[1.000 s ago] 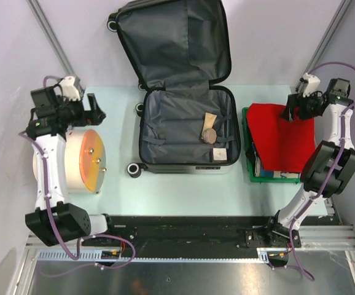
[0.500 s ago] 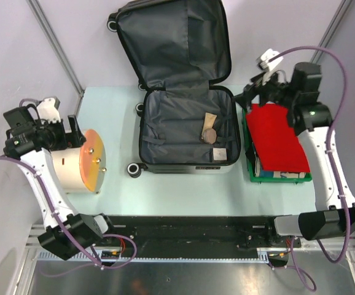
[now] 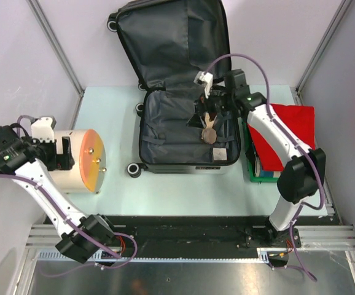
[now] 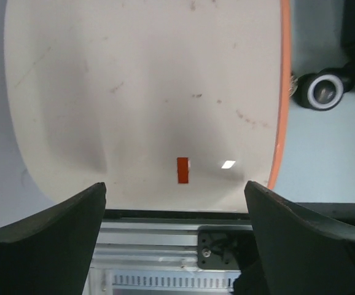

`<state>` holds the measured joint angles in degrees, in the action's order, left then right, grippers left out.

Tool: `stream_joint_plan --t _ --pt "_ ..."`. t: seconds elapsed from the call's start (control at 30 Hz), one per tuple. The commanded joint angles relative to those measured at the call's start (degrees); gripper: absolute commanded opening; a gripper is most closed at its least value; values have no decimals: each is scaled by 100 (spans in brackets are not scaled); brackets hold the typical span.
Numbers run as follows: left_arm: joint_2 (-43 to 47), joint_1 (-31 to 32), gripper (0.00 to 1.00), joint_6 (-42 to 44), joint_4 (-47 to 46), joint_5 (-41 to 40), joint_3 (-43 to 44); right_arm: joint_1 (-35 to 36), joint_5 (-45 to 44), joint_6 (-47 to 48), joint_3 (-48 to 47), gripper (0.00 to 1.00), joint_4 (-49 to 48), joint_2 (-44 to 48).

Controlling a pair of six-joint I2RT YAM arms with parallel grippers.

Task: Open, take out, and arrange the luggage

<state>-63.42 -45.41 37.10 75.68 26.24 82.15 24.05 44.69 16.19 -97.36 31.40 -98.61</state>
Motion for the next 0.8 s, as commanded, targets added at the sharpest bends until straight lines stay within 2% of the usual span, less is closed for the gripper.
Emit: stream_joint_plan --t 0.0,0.17,0.27,0.4,0.53,0.77 --pt "250 -240 98 1044 878 -417 -190 371 796 -257 129 96 -599 -71" --pt "663 -284 100 1641 878 -1181 -541 547 1068 -484 411 96 -1153 -264" --pt "743 -276 100 1808 870 -1235 -900 653 1025 -520 428 96 -1319 -343" --pt "270 -381 100 1845 870 -614 -1149 785 901 -722 236 96 -1584 -518" --pt "-424 -338 97 1985 861 152 -833 934 726 -722 -54 96 -1794 -844" --pt "-900 716 93 1819 467 461 -665 1172 743 -1425 -520 96 -2454 -1512"
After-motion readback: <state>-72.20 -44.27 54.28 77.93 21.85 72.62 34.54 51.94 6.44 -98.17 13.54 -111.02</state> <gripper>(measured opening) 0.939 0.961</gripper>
